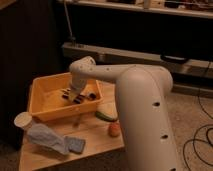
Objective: Wipe tray with eraser
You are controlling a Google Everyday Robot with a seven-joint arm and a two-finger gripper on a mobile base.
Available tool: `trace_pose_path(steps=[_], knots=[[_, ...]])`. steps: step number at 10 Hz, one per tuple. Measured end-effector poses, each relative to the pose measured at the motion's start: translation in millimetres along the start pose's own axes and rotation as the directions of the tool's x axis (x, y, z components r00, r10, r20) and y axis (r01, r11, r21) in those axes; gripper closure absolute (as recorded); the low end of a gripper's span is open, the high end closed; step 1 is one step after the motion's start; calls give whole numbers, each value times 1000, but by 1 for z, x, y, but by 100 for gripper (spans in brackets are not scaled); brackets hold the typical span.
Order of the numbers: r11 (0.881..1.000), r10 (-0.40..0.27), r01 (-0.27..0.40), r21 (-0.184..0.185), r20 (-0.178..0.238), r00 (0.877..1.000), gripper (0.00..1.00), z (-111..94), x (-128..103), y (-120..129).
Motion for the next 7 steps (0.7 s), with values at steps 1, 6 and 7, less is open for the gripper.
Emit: trace_pose_path(steps=[1,6,7], knots=[[999,19,-19,28,-10,1000,100,0,-1,-19],[997,42,-39,73,-42,998,100,8,-50,-40],[997,37,-34,69,-41,998,100,8,-56,-37]])
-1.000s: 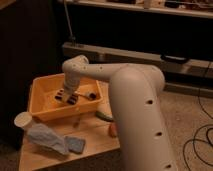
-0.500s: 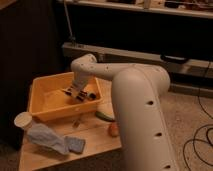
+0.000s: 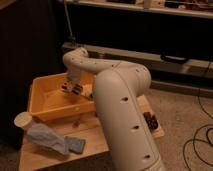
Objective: Wipe tray with eraser
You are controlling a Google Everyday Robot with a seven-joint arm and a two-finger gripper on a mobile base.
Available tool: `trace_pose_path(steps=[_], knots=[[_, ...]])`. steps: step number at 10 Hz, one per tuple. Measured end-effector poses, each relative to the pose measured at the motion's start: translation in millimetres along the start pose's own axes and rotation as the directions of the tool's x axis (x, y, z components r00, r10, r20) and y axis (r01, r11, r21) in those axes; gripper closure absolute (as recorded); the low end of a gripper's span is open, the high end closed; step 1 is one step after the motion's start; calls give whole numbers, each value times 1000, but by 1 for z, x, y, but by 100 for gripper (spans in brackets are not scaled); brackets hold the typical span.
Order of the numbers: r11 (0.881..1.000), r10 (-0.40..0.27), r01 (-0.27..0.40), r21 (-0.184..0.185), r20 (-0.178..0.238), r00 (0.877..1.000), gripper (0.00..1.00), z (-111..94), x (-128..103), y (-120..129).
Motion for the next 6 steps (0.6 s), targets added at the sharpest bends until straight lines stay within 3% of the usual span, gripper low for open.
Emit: trace_pose_path(steps=[1,2,4,6], knots=[[999,-29,29,-26,14,999,100,-2,-16,16],[998,-48,48,-39,19,999,100,-4,-17,27],[992,-100,103,-79,32,994,100,-6,-14,64],[986,-133,135,-102,26,991,100,-1,0,83]])
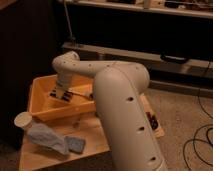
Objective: Wipe tray with eraser
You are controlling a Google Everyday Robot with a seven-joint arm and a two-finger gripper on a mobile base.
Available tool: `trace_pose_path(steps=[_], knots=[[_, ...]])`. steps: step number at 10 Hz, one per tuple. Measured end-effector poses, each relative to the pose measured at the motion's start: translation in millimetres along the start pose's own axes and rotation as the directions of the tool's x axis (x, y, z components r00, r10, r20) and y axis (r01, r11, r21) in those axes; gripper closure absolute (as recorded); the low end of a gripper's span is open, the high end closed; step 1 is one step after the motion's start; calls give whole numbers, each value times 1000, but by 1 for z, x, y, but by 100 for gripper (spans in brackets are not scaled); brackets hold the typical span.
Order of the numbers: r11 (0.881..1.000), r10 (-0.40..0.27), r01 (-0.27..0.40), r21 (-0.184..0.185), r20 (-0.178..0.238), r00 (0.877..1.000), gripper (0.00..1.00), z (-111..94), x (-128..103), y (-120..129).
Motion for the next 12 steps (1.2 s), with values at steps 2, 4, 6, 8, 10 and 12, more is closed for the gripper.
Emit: trace_pose_path(steps=[2,4,6,8,10,12], knots=[[1000,2,-1,3,-22,1000,100,8,17,9],[1000,23,-22,21,-44,999,100,12,33,-2],[998,52,-50,40,-64,997,100,13,50,-31],[992,107,-100,76,-89,990,100,10,66,-66],[984,152,-142,109,-87,985,100,2,67,-98],[979,173,-165,117,-66,983,100,-8,52,-116]])
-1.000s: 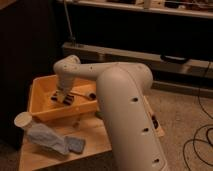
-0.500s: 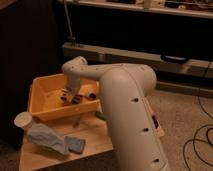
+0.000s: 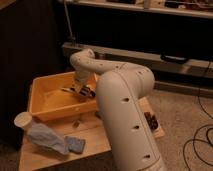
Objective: Wipe tray with eraser
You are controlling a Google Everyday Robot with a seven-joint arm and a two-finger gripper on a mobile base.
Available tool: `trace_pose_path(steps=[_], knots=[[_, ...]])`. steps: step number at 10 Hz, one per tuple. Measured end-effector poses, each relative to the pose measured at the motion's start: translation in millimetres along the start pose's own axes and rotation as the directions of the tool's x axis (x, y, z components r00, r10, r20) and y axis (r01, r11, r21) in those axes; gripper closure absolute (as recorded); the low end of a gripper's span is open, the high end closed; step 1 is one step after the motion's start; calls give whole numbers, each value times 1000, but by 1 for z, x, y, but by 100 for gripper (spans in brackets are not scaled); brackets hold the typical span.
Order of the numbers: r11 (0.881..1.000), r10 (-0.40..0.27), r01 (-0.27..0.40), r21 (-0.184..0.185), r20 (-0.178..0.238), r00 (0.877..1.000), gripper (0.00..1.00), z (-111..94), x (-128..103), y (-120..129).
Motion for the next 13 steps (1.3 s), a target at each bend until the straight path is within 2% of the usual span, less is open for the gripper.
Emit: trace_pose_path(steps=[2,4,5,6,7,9,10,13], knots=[[1000,-11,11,-20,32,999,100,-6,-26,10],[998,-28,32,-59,69,997,100,-9,-40,36],[996,-40,46,-75,82,996,100,-10,-44,51],[991,-68,80,-107,107,992,100,-11,-49,81],[987,-89,104,-124,119,989,100,-11,-46,94],[977,-133,152,-151,130,983,100,-11,-33,109],[971,-151,171,-169,128,980,100,-7,-16,115],[966,-150,169,-195,108,983,100,5,39,106]])
